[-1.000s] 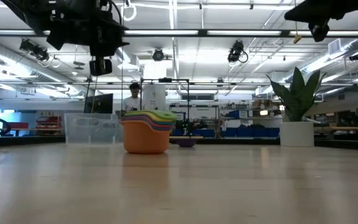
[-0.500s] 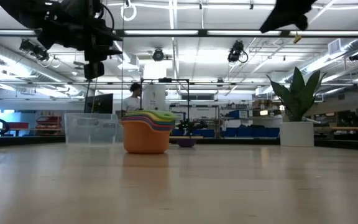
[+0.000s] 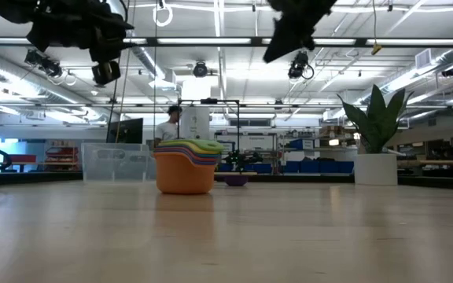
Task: Nest measuring cups in basket
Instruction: Stack the blue measuring cup on top of the green measuring cup
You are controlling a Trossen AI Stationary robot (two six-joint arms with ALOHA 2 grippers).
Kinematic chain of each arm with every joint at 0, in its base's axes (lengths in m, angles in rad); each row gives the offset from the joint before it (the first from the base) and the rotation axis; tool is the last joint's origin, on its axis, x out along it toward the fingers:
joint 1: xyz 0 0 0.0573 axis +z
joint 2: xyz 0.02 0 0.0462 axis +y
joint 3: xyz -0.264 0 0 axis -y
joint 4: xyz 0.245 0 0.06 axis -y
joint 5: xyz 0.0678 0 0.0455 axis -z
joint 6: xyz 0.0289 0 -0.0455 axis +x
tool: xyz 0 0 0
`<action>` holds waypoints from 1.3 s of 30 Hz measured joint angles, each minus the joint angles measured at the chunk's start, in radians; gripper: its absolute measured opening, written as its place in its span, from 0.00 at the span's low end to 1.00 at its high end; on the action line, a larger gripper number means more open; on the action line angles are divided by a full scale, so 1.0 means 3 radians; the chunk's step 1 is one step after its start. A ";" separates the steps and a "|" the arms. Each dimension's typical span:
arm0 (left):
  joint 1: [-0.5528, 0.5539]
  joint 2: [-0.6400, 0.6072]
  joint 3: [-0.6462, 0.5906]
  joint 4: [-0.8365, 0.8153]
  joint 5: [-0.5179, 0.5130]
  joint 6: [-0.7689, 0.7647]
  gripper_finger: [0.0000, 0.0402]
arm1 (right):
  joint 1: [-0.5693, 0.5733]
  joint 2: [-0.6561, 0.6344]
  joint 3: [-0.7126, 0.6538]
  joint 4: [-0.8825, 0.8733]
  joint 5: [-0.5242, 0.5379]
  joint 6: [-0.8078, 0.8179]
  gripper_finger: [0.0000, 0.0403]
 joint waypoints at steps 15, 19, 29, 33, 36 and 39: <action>-0.0001 -0.0008 0.0000 -0.0014 0.0536 -0.0038 0.32 | -0.0498 0.1064 0.0743 -0.0289 -0.0702 -0.0535 0.30; -0.0001 -0.0008 0.0000 -0.0025 0.0534 -0.0057 0.32 | -0.0628 0.1304 0.0741 -0.0401 -0.0895 -0.0551 0.38; -0.0001 -0.0008 0.0000 -0.0024 0.0349 -0.0372 0.32 | -0.0746 0.1754 0.0740 -0.0416 -0.1310 -0.1350 0.42; -0.0001 -0.0008 0.0000 -0.0022 0.0254 -0.0385 0.32 | -0.0762 0.1906 0.0740 -0.0409 -0.1416 -0.1613 0.42; -0.0001 -0.0008 0.0000 -0.0023 0.0191 -0.0385 0.32 | -0.0766 0.2021 0.0740 -0.0411 -0.1405 -0.1846 0.42; -0.0001 -0.0008 0.0000 -0.0023 0.0168 -0.0386 0.32 | -0.0754 0.2116 0.0740 -0.0395 -0.1368 -0.2003 0.42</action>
